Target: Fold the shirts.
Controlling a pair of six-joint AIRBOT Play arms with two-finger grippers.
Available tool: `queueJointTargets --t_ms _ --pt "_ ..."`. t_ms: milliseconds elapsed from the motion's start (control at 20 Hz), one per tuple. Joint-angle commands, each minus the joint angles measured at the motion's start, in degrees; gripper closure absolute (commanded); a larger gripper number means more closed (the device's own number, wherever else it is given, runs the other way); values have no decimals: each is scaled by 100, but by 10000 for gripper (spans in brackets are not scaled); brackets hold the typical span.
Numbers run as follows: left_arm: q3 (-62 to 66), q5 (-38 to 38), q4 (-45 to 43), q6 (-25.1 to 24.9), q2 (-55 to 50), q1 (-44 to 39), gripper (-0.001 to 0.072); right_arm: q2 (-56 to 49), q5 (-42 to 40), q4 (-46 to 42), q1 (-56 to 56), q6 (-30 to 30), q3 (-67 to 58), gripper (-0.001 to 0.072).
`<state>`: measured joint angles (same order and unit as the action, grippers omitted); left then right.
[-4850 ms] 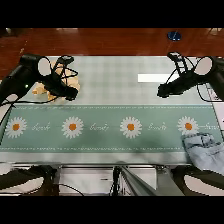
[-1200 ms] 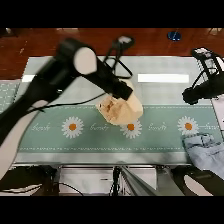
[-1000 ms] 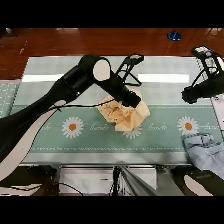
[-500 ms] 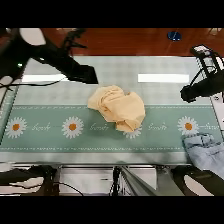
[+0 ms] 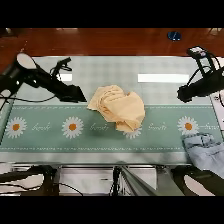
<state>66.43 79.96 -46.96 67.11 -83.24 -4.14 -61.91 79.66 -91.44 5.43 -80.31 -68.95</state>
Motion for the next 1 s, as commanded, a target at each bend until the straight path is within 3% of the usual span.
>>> queueJointTargets --t_ms 0,600,950 --pt "-990 -931 1119 -601 -90 61 -13 -50 -153 396 -4 184 7 171" --pt "-957 -2299 905 -531 -413 468 -13 -881 -155 417 -9 192 11 172" --pt "-195 -1663 903 -337 -1425 48 -13 -942 -170 413 -9 186 15 173"
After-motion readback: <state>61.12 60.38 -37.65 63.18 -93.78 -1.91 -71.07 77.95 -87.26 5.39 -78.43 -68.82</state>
